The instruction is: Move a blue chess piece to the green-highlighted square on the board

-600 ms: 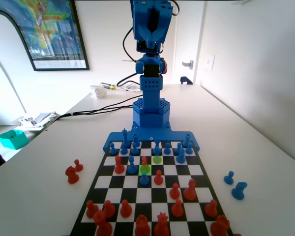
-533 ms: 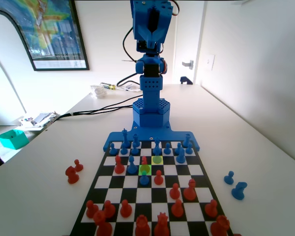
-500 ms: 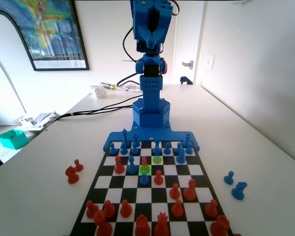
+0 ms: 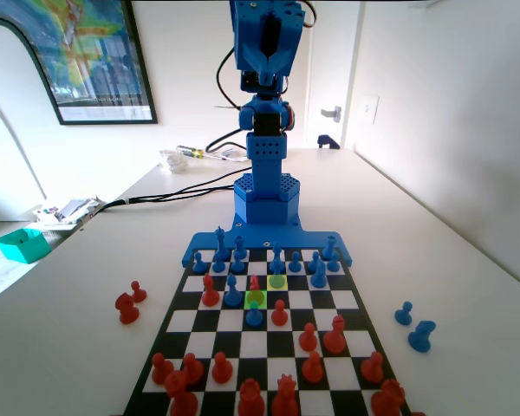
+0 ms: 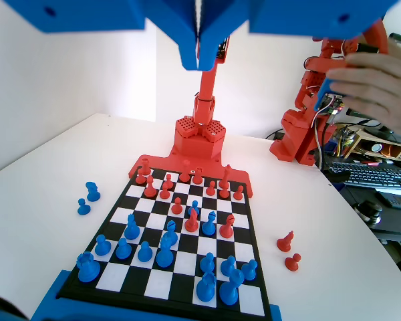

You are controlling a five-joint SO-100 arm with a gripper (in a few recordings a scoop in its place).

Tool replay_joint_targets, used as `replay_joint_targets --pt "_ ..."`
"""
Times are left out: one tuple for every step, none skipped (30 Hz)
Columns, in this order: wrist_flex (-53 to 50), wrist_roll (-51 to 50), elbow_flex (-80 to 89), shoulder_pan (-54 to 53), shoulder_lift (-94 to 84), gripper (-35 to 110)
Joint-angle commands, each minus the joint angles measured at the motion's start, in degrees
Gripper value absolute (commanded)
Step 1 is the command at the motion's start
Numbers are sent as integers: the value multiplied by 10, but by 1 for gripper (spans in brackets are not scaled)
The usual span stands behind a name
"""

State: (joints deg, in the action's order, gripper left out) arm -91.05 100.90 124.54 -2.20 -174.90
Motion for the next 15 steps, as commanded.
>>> replay_joint_targets --pt "10 4 4 0 -2 1" --pt "10 4 4 0 -2 1" --pt "10 4 4 0 -2 1" --pt "10 4 4 0 -2 1" --pt "10 4 4 0 -2 1" --pt "10 4 4 0 -2 1" --pt "10 4 4 0 -2 1" --pt "10 4 4 0 -2 1" --pt "10 4 4 0 -2 1" --pt "10 4 4 0 -2 1" --pt "9 4 4 0 -2 3" --pt "9 4 4 1 -2 5" --pt "9 4 4 3 -2 6" --pt "10 4 4 3 -2 5" --pt "10 4 4 3 -2 3"
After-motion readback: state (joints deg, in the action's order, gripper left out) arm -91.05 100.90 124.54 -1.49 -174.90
